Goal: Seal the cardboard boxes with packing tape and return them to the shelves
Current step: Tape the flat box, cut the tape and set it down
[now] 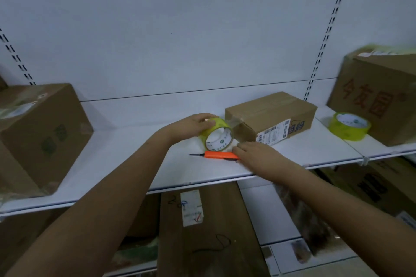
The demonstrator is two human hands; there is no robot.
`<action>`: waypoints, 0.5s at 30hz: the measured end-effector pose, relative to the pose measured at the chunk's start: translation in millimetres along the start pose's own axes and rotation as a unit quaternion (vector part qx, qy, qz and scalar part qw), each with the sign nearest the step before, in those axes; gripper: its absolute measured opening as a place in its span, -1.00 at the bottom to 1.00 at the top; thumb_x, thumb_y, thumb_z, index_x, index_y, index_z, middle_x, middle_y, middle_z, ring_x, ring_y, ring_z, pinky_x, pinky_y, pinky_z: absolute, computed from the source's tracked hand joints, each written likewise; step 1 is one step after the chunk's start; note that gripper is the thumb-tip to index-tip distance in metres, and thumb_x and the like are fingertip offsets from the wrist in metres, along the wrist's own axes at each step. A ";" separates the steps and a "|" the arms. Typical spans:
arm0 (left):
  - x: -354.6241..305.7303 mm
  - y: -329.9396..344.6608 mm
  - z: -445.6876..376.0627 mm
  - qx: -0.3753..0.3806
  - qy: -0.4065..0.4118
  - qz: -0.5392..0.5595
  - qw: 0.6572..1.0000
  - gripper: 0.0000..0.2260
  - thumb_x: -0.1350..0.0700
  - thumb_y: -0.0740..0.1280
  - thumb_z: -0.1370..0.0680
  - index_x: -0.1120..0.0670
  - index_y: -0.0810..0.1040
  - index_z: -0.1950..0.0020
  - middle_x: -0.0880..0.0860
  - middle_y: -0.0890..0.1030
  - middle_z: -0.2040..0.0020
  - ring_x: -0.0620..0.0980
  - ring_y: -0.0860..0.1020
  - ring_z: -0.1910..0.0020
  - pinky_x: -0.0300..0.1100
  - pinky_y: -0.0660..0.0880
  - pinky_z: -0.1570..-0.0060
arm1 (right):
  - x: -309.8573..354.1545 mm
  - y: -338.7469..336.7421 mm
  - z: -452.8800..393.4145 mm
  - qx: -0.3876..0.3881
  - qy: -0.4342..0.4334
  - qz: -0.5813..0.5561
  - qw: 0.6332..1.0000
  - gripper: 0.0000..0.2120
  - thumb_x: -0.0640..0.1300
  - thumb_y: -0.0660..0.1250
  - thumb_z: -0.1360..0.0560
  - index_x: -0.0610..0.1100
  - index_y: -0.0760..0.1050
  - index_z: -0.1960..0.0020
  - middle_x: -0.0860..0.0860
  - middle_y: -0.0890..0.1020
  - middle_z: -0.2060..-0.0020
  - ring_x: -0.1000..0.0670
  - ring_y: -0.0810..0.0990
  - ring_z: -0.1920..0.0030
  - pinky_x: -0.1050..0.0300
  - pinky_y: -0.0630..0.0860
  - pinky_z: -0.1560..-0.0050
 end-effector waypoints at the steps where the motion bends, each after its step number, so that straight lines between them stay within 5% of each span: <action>1: -1.4 4.9 -2.4 0.017 -0.006 0.036 0.999 -0.66 -0.06 0.24 -0.66 -0.01 0.47 -0.42 -0.01 0.55 -0.30 -0.07 0.52 -0.22 -0.27 0.48 -0.13 | -6.9 -1.6 13.3 0.003 0.014 0.001 1.000 -0.80 -0.17 0.22 -0.61 -0.15 0.44 -0.22 -0.11 0.53 -0.04 -0.12 0.53 -0.02 0.04 0.39 0.07; 5: -8.4 18.7 -15.0 0.041 -0.011 0.099 0.994 -0.68 -0.02 0.24 -0.66 0.04 0.52 -0.38 0.03 0.60 -0.22 -0.07 0.57 -0.11 -0.26 0.55 -0.02 | -37.1 -12.3 69.3 0.028 0.119 -0.020 0.992 -0.68 -0.25 0.25 -0.55 -0.06 0.35 -0.28 -0.01 0.49 -0.14 -0.06 0.55 -0.07 0.11 0.43 0.05; 8: -10.8 22.9 -26.1 0.056 -0.051 0.177 0.981 -0.71 0.04 0.20 -0.68 0.12 0.55 -0.31 0.15 0.61 -0.20 0.01 0.58 -0.07 -0.11 0.56 -0.09 | -65.9 -16.2 110.9 0.039 0.203 -0.069 0.976 -0.80 -0.14 0.23 -0.60 0.04 0.30 -0.18 0.02 0.50 -0.05 -0.06 0.55 0.03 0.04 0.44 0.11; 12: -19.7 38.2 -36.5 0.054 -0.095 0.156 0.982 -0.56 -0.19 0.23 -0.63 0.14 0.60 -0.22 0.15 0.66 -0.13 0.11 0.65 -0.09 0.03 0.56 -0.20 | -77.9 -27.4 121.9 -0.096 0.282 -0.266 0.917 -0.80 0.08 0.27 -0.59 0.07 0.26 -0.04 0.08 0.46 0.21 0.03 0.51 0.23 0.05 0.36 0.25; 15: -31.6 49.8 -40.3 0.052 -0.091 0.130 0.986 -0.50 -0.25 0.31 -0.56 0.18 0.62 -0.16 0.14 0.70 -0.01 0.07 0.69 0.12 -0.05 0.63 -0.01 | -68.3 -35.8 80.8 -0.174 0.329 -0.317 0.872 -0.56 0.29 0.33 -0.49 0.04 0.27 -0.15 0.15 0.43 0.20 0.16 0.45 0.23 0.14 0.34 0.27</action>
Point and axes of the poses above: each hand's wrist, its own z-axis away from the middle knuckle, its own y-axis out of the palm, x = y × z, the point moved 3 cm from there along -z, towards the middle knuckle
